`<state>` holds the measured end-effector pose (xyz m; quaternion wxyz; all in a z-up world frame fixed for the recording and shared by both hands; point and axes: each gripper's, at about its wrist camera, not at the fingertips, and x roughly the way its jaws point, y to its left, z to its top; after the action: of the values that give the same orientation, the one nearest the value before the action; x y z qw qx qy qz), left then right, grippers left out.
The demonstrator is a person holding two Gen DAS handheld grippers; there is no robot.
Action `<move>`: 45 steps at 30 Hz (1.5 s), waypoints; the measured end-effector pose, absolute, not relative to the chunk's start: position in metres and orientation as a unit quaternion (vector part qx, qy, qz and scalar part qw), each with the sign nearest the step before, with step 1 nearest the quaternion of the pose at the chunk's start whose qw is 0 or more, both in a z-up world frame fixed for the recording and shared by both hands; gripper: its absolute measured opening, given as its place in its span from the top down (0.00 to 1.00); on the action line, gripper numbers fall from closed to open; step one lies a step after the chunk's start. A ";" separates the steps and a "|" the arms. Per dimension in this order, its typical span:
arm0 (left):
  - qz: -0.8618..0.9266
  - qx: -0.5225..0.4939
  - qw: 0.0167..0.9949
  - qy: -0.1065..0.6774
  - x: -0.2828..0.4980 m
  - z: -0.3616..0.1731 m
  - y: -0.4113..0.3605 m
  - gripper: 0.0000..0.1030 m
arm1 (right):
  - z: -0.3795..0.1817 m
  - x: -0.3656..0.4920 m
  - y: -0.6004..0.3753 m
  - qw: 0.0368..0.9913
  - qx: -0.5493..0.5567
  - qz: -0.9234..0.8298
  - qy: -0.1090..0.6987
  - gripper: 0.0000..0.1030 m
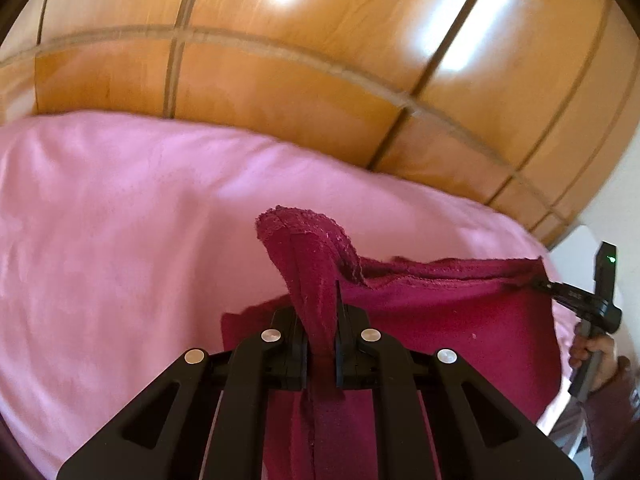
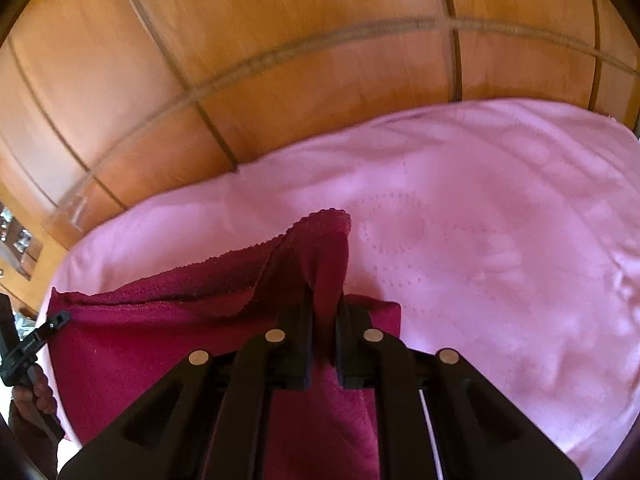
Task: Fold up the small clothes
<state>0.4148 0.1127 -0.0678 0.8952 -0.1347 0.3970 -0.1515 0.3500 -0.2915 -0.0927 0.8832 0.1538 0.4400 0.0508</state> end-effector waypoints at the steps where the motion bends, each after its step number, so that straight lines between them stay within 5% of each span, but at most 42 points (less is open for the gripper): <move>1: -0.135 -0.136 0.892 0.410 0.425 -0.078 0.113 0.92 | -0.102 0.356 -0.291 0.879 0.153 0.046 0.450 0.93; 5: -0.102 -0.131 0.871 0.463 0.449 -0.114 0.109 0.92 | -0.124 0.369 -0.297 0.863 0.164 0.036 0.477 0.84; 10: -0.117 -0.138 0.874 0.452 0.428 -0.101 0.119 0.86 | -0.105 0.334 -0.317 0.870 0.187 0.066 0.452 0.59; 21: -0.161 -0.127 0.876 0.436 0.304 -0.091 0.128 0.86 | -0.097 0.160 -0.340 0.851 0.190 0.167 0.460 0.59; 23: -0.167 -0.138 0.871 0.441 0.287 -0.097 0.130 0.71 | -0.105 0.148 -0.336 0.848 0.185 0.169 0.467 0.58; 24: -0.168 -0.149 0.869 0.441 0.279 -0.099 0.131 0.55 | -0.109 0.148 -0.334 0.848 0.183 0.166 0.470 0.58; 26: -0.167 -0.172 0.865 0.441 0.265 -0.105 0.136 0.50 | -0.117 0.151 -0.327 0.846 0.182 0.168 0.473 0.58; 27: -0.167 -0.177 0.863 0.443 0.263 -0.107 0.136 0.50 | -0.121 0.154 -0.322 0.845 0.176 0.171 0.476 0.59; 30: -0.166 -0.195 0.858 0.446 0.254 -0.112 0.139 0.50 | -0.124 0.158 -0.306 0.847 0.125 0.160 0.491 0.87; 37: -0.166 -0.165 0.866 0.442 0.243 -0.113 0.137 0.50 | -0.120 0.157 -0.337 0.858 0.117 0.115 0.486 1.00; 45: -0.191 -0.143 0.863 0.445 0.222 -0.112 0.144 0.45 | -0.140 0.155 -0.356 0.852 0.160 0.075 0.493 0.98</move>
<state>0.2220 0.1436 -0.1116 0.8632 -0.1428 0.4450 -0.1911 0.1548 -0.3560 -0.1398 0.8522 0.1598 0.4926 0.0748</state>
